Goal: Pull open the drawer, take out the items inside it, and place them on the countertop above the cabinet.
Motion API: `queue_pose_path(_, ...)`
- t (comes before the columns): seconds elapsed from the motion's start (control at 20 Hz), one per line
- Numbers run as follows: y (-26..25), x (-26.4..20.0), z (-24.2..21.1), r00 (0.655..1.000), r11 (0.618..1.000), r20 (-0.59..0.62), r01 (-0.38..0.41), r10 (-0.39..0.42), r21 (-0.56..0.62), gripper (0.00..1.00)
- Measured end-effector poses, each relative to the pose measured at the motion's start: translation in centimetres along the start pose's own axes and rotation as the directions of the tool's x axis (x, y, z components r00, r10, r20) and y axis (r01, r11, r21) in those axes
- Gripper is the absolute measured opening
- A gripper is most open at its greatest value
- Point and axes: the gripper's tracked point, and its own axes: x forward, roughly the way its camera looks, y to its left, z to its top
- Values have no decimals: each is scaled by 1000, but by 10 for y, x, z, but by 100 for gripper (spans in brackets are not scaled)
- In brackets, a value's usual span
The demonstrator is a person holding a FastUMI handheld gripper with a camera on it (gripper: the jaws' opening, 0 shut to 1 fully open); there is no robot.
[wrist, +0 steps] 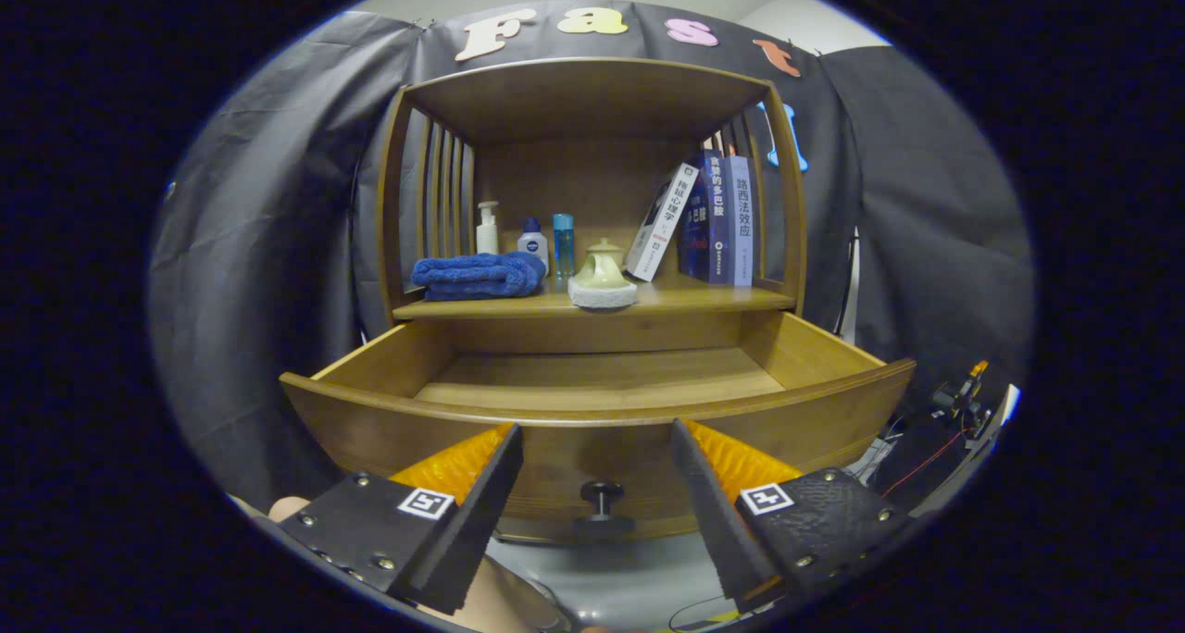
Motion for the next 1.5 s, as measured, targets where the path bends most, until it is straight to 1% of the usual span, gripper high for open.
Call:
queue_pose_path(0.25,-2,5,2,1000,1000,-4,-15,15,11,97)
queue_pose_path(0.55,-1,28,10,1000,1000,1,-23,23,15,97)
queue_pose_path(0.65,1,38,21,999,1000,35,-22,22,9,97)
queue_pose_path(0.7,0,46,20,1000,1000,14,-24,23,12,97)
queue_pose_path(0.75,0,50,23,999,999,34,-28,27,21,98)
queue_pose_path(0.8,2,53,22,999,999,17,-27,27,24,98)
queue_pose_path(0.95,-1,67,27,999,999,26,-38,37,21,99)
queue_pose_path(1.5,6,126,41,999,999,24,-32,32,15,99)
